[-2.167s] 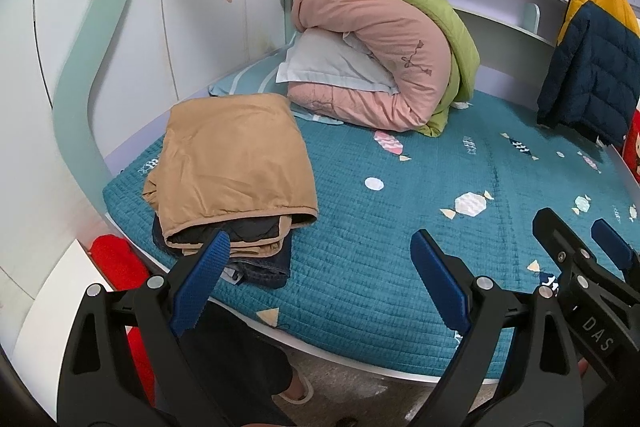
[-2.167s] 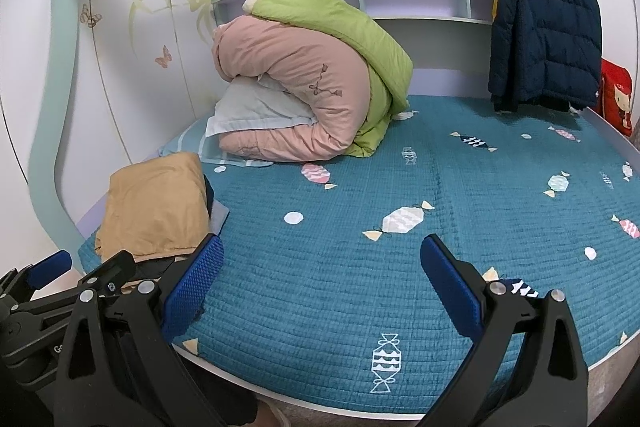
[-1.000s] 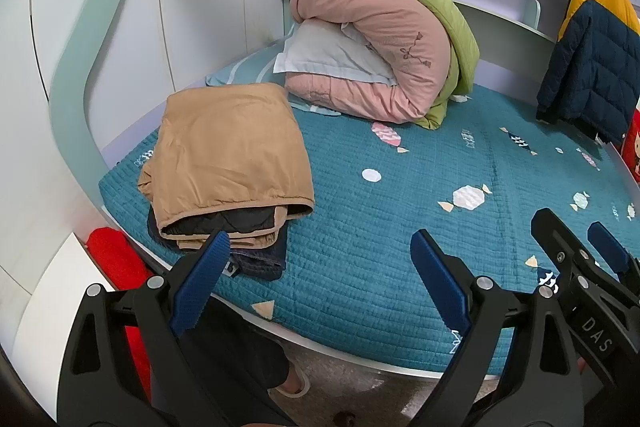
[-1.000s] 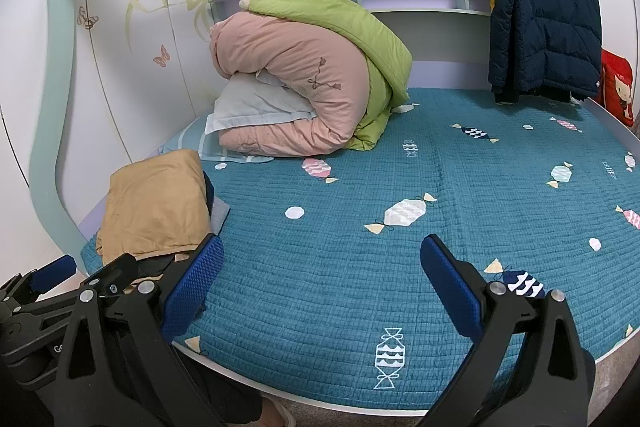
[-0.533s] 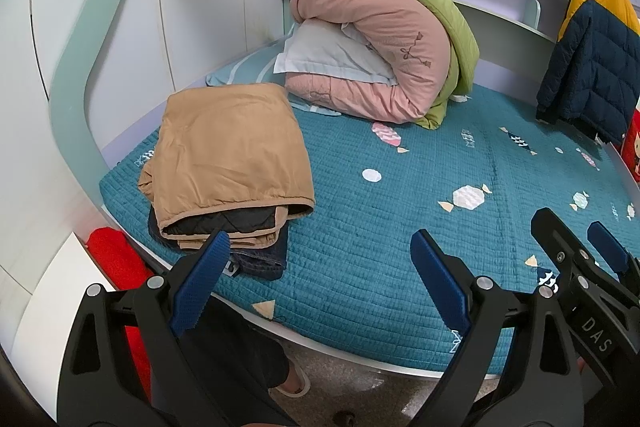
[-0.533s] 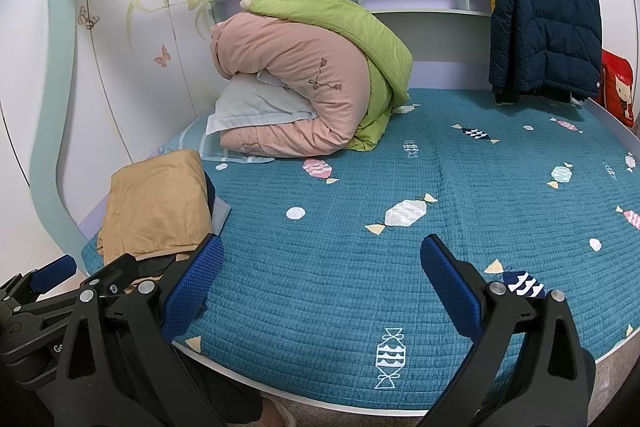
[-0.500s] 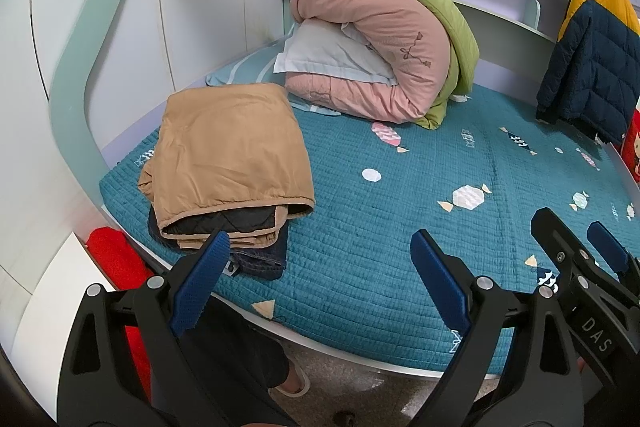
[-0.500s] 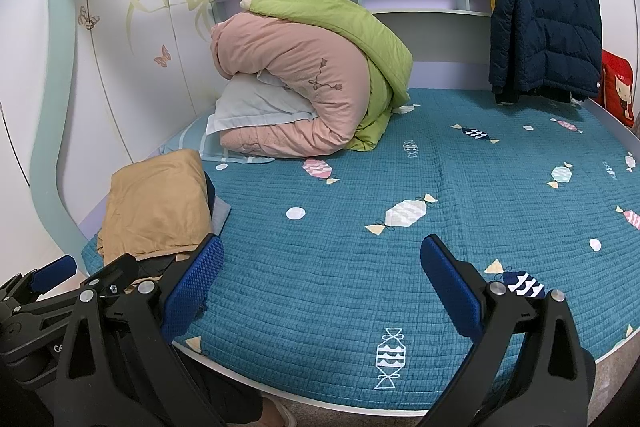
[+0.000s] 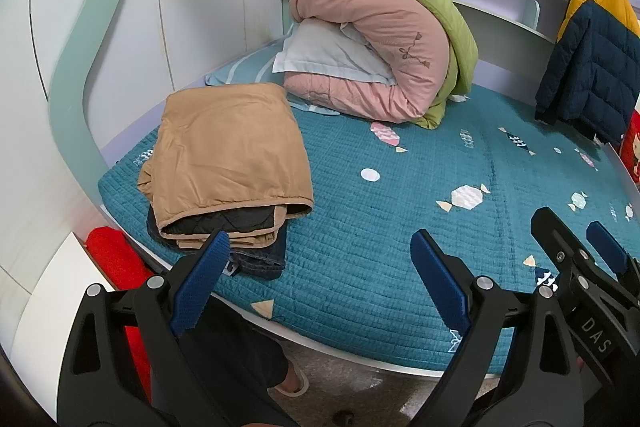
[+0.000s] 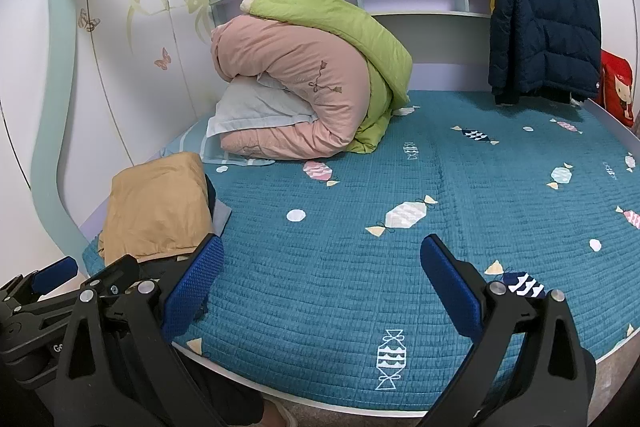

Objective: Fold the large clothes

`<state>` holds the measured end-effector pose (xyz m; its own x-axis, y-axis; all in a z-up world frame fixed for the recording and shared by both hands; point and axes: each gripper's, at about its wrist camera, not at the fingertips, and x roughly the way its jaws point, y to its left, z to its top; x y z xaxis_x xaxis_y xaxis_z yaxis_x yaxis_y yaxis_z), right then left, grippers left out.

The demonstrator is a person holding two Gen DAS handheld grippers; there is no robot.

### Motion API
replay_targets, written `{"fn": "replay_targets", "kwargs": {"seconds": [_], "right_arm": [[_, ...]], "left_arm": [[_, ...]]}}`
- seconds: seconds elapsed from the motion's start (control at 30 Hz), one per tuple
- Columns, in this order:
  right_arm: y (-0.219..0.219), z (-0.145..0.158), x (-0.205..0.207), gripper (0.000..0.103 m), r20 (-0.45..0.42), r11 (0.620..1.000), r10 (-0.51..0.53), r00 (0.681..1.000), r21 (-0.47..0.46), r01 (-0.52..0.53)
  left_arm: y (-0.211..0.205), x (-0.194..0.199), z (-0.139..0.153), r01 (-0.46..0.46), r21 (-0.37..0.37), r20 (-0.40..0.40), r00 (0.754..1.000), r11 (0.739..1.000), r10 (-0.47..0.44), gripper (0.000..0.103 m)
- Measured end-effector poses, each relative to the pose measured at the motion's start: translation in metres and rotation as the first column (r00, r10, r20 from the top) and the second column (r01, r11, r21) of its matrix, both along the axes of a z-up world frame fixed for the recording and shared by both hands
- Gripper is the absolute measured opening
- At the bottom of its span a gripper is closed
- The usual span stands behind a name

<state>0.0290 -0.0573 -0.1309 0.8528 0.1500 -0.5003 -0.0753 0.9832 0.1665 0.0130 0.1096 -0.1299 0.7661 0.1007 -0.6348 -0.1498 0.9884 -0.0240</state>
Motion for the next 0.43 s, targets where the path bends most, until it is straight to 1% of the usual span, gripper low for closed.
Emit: {"fn": "replay_targets", "kwargs": {"seconds": [0.13,0.27,0.43], "right_arm": [[0.0015,-0.0007,0.0006,0.095,-0.005,1.0,0.001,1.0,-0.004,-0.001],[0.0017,-0.0006,0.0005,0.095,-0.005,1.0,0.0,1.0,0.002,0.0],[0.0015,-0.0007,0.0005,0.095,-0.006,1.0,0.0,1.0,0.004,0.0]], "left_arm": [[-0.004,-0.0022,-0.0002,-0.006,0.016,-0.004,1.0,1.0,0.006,0.092],[-0.0038,-0.0015,0.0,-0.007,-0.007,-0.016,1.0,1.0,0.007,0.092],[-0.0033,-0.0011,0.0012,-0.01,-0.001,-0.01,1.0,1.0,0.01,0.092]]}}
